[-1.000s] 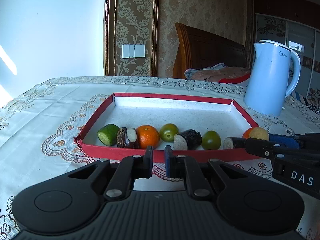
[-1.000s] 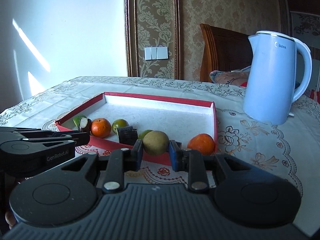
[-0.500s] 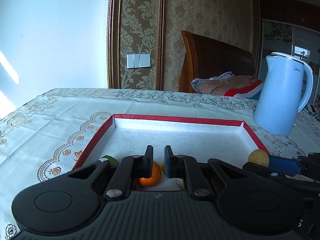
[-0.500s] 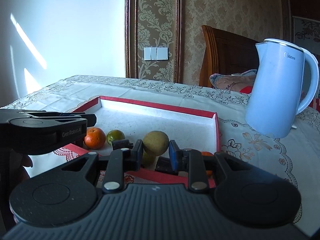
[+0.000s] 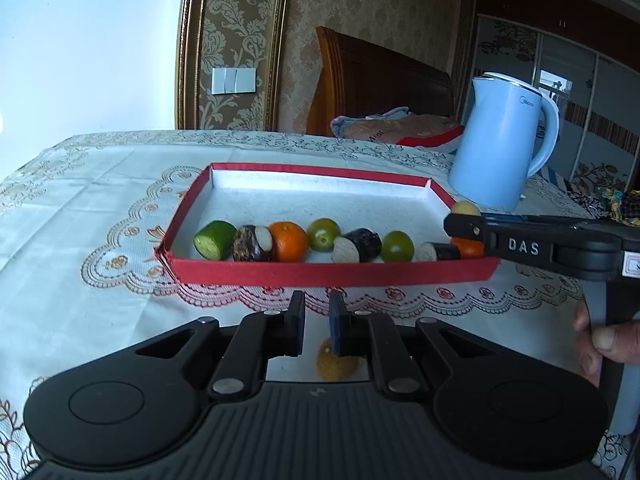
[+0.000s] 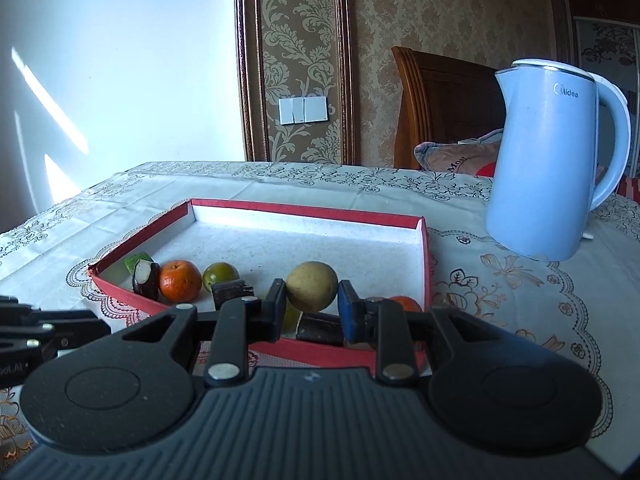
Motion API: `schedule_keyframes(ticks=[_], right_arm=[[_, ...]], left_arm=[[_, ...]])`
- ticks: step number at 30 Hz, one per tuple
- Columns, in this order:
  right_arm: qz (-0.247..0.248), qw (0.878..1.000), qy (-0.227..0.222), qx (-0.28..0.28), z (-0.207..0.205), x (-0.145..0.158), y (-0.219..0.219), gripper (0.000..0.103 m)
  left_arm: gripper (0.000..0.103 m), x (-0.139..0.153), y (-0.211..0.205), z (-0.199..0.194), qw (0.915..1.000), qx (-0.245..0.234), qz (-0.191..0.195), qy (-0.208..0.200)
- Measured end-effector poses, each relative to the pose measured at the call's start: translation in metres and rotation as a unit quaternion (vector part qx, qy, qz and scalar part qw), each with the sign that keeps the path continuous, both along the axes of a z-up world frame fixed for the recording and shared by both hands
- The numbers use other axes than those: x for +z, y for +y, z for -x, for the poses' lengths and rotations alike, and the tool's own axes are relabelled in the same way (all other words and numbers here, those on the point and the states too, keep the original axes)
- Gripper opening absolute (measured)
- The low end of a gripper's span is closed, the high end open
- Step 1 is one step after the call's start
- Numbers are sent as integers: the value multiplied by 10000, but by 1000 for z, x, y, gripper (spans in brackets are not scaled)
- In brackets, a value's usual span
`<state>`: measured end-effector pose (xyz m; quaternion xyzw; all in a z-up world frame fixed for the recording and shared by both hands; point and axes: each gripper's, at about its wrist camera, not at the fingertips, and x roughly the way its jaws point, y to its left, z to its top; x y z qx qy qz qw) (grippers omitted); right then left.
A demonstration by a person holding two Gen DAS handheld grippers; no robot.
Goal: Organize fruits
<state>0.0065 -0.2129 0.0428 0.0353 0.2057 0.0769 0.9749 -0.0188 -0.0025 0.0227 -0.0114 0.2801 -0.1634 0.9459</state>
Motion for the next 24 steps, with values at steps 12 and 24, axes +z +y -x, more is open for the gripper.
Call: schedule_keyframes(ticks=[12, 24], right_arm=[[-113, 9999, 21, 25, 4, -2, -3, 26], [-79, 9999, 69, 51, 3, -4, -1, 26]], left_arm=[[85, -15, -13, 8, 10000, -59, -54, -38], [56, -31, -13, -12, 9989, 213, -193, 360]])
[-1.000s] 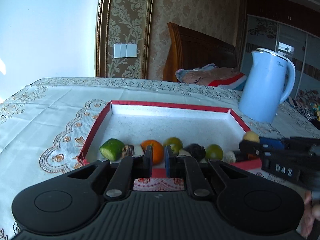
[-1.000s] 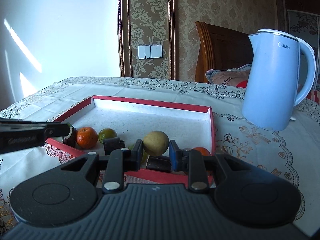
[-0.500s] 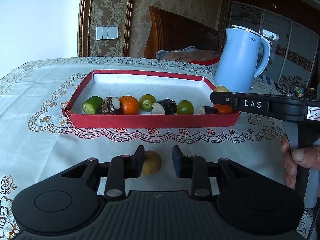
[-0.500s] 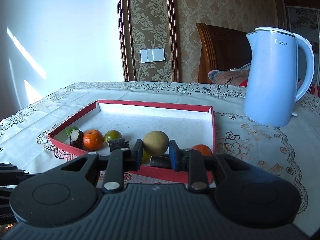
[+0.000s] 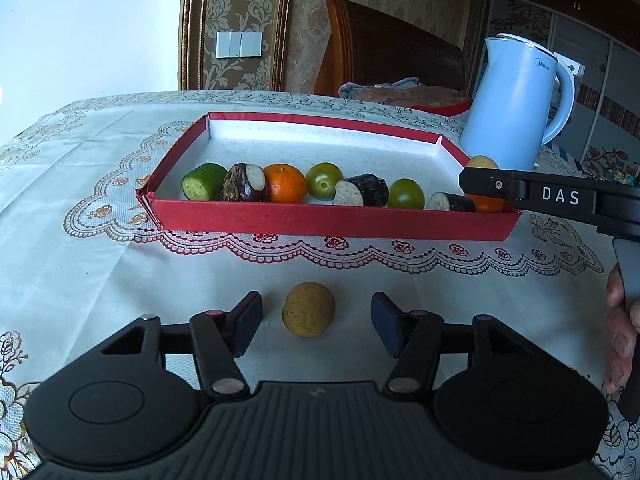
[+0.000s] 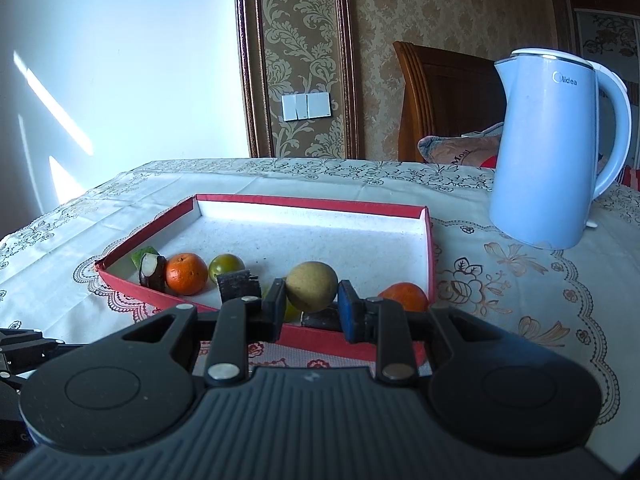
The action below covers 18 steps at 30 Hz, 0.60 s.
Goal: Organize fruits
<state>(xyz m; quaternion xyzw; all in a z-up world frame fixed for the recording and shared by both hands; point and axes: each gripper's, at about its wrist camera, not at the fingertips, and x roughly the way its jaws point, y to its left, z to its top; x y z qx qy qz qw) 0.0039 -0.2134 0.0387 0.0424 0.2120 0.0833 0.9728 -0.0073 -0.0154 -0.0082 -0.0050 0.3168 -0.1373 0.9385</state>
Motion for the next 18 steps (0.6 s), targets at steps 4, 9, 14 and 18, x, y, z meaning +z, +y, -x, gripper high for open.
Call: schedule_keyframes(ticks=[4, 9, 14, 18], right_arm=[[2, 10000, 3, -5, 0, 0, 0, 26], [15, 10000, 3, -29, -1, -1, 0, 26], [24, 10000, 18, -24, -2, -1, 1, 26], [43, 10000, 9, -26, -3, 0, 2, 26]], left_arm=[[34, -1, 1, -1, 10000, 45, -25, -28], [26, 1, 1, -1, 10000, 32, -30, -5], [26, 7, -3, -2, 9999, 80, -92, -121], [26, 19, -9, -9, 9992, 169, -127, -348]])
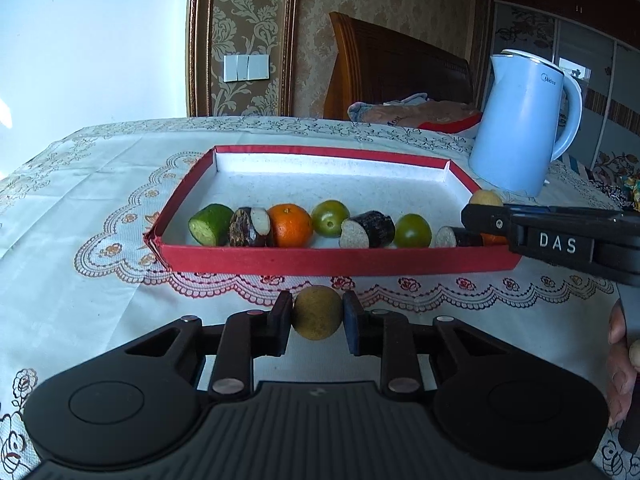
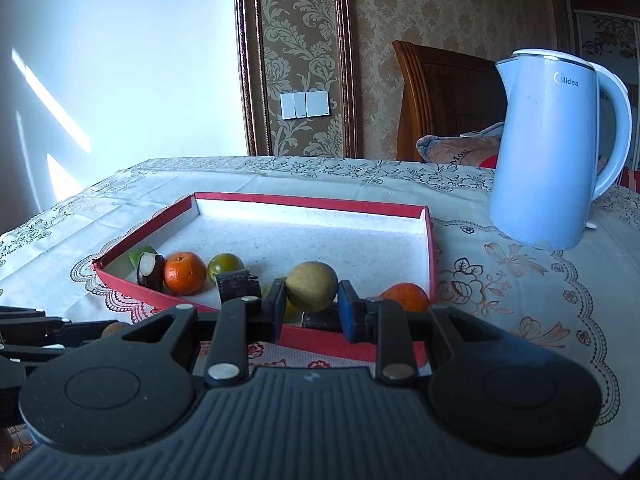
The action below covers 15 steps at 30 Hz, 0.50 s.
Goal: Organize fruits
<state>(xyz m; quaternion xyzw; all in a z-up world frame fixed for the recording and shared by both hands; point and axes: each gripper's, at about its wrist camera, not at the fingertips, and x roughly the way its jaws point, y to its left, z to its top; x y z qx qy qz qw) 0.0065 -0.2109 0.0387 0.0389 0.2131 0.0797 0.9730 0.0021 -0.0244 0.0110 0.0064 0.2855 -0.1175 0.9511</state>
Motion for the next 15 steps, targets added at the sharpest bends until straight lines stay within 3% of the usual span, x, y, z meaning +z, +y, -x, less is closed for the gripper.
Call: schedule_keyframes(ticks=[8, 15], right_arm=[[62, 10000, -21, -26, -3, 1, 7, 26], [124, 9999, -4, -28, -7, 1, 12, 26]], left_arm=[[26, 16, -15, -35, 9975, 468, -204, -480], [26, 26, -21, -56, 9960, 656, -10, -611]])
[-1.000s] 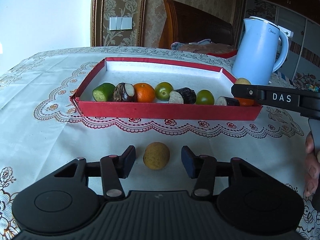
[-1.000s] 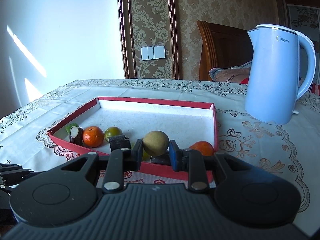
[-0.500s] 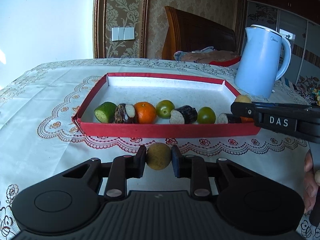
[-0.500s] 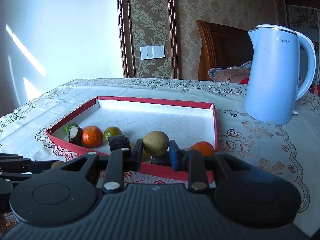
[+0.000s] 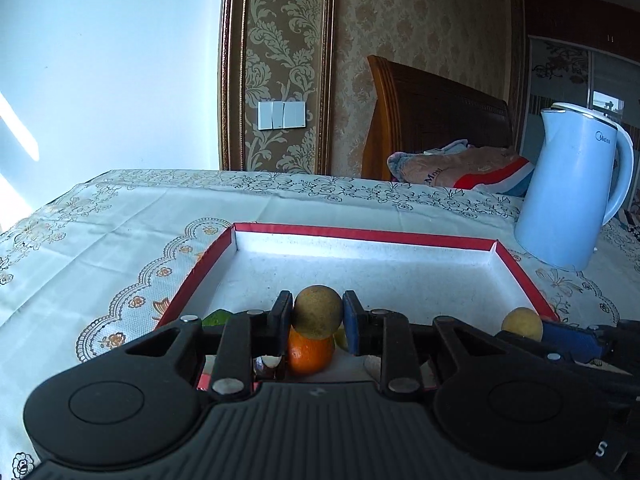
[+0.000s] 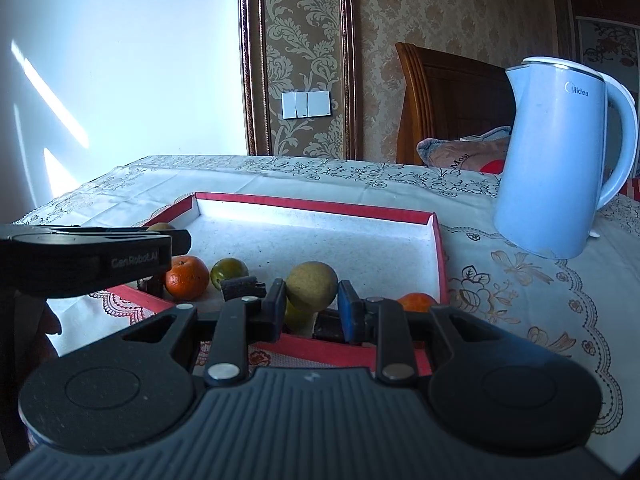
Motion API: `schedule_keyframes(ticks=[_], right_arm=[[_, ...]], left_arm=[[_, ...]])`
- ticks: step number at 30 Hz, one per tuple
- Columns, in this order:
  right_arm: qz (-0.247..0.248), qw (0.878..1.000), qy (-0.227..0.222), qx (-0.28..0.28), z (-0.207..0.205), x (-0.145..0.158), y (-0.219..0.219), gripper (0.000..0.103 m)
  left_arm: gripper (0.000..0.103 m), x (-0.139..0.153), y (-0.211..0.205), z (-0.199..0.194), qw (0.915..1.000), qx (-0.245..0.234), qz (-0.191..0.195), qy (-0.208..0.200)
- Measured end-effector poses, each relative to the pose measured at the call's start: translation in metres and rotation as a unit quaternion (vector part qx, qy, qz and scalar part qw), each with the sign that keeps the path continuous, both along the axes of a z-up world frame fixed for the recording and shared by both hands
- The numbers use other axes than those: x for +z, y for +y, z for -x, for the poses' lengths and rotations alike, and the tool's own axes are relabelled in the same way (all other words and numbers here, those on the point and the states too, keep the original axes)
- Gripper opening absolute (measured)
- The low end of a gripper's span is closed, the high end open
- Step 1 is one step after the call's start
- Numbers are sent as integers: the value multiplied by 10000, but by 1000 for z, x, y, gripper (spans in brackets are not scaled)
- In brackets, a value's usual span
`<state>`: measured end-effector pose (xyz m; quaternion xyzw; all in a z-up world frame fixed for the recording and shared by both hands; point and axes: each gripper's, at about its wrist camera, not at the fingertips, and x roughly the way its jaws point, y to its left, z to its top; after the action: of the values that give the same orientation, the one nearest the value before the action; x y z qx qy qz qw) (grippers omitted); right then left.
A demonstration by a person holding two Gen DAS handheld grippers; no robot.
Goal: Organize fruits
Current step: 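Carry the brown fruit into the tray and open the left tool while the right tool opens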
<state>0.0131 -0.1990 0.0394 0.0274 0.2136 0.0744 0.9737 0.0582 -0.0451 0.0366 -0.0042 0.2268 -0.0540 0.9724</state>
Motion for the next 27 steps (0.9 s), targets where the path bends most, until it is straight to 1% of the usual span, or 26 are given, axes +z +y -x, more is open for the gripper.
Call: schedule_keyframes(ticks=[3, 16, 21, 27], right_arm=[[20, 10000, -26, -18, -2, 2, 2, 26], [44, 10000, 68, -37, -17, 0, 9, 26], [-28, 9998, 191, -45, -24, -4, 9, 26], [12, 9995, 301, -126, -32, -11, 14, 27]], left_arm=[[26, 2, -3, -5, 10000, -14, 58, -12], [26, -9, -10, -19, 10000, 26, -16, 94], [26, -13, -11, -25, 9999, 93, -61, 133], [26, -16, -14, -26, 9998, 92, -90, 147]])
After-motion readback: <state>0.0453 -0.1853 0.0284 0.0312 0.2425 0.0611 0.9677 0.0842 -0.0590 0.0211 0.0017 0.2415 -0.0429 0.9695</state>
